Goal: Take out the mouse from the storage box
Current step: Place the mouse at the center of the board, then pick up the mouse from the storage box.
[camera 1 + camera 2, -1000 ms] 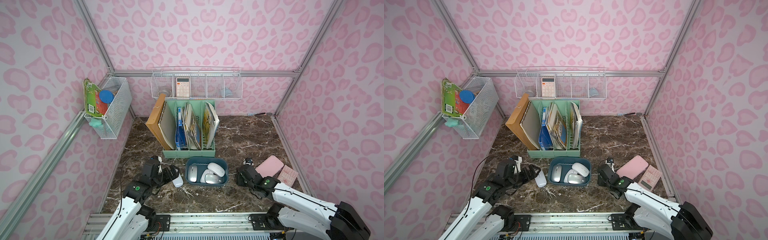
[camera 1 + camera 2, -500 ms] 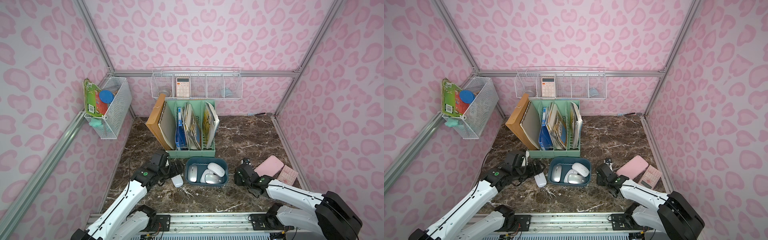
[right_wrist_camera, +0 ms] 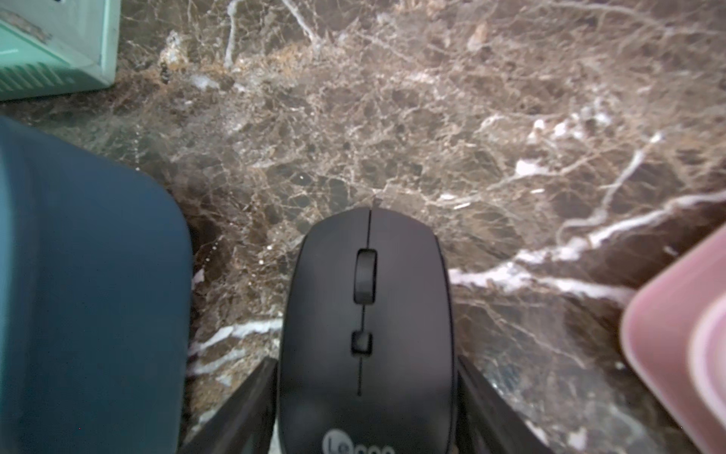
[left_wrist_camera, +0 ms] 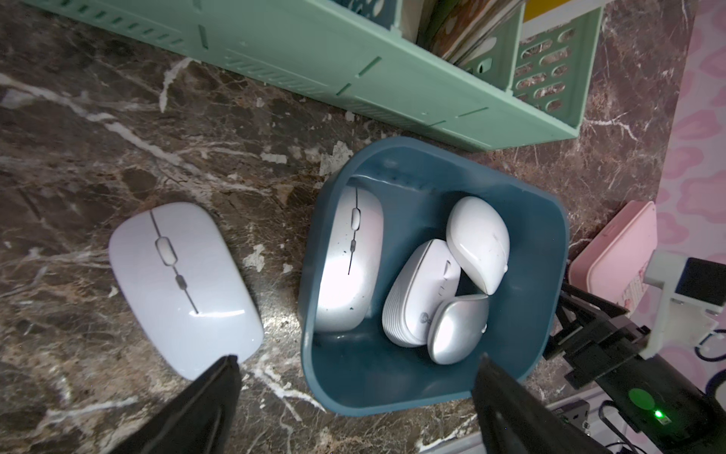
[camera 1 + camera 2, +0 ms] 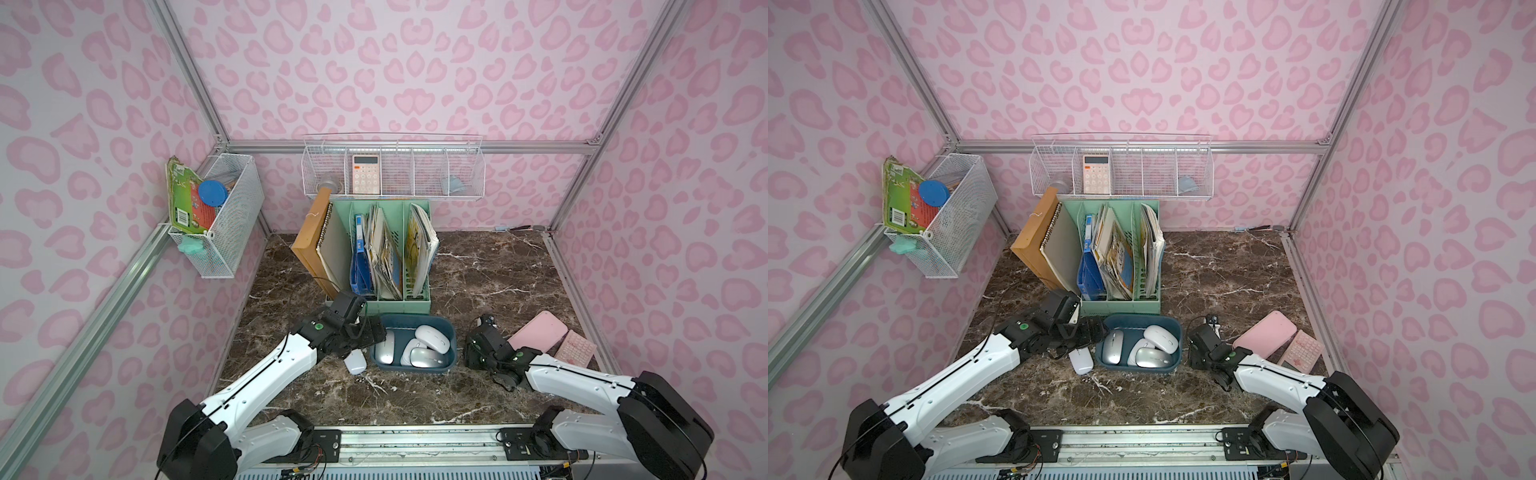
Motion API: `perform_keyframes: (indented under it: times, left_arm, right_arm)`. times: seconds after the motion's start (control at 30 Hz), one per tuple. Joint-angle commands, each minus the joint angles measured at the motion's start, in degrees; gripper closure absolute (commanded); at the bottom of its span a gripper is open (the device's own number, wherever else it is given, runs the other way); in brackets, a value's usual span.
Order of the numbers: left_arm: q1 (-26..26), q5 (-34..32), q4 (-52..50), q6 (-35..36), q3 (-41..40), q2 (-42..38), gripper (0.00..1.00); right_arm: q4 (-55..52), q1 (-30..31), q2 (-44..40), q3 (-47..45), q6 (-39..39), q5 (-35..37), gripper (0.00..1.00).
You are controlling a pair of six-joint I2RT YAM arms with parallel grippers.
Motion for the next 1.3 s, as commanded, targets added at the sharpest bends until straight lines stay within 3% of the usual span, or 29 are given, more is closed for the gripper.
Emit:
perform_keyframes:
  times: [0.0, 0.37, 0.6, 0.9, 1.27]
  left_arm:
    - [-2.0, -2.1, 1.3, -0.8, 2.2, 3.2, 0.05]
    - [-8.7, -3.0, 9.5, -4.2, 8.4, 17.3, 0.1]
    - [-9.3, 0.1, 20.1, -6.8, 8.7, 25.8, 0.17]
    - [-9.5, 2.3, 28.5, -8.3, 8.6, 31.4, 0.29]
    - [-10.9, 5.4, 31.9, -9.1, 10.4, 36.6, 0.34]
  right_arm:
    - [-0.2, 0.0, -0.3, 0.1, 0.4, -0.3, 0.25]
    - [0.5, 0.0, -13.7, -3.0, -1.8, 2.4, 0.21]
    - [3.5, -0.2, -21.2, -7.8, -3.9, 1.1, 0.19]
    - [3.9, -0.3, -22.6, -8.4, -4.6, 1.0, 0.18]
    - [4.1, -0.4, -22.6, -8.5, -4.3, 1.4, 0.18]
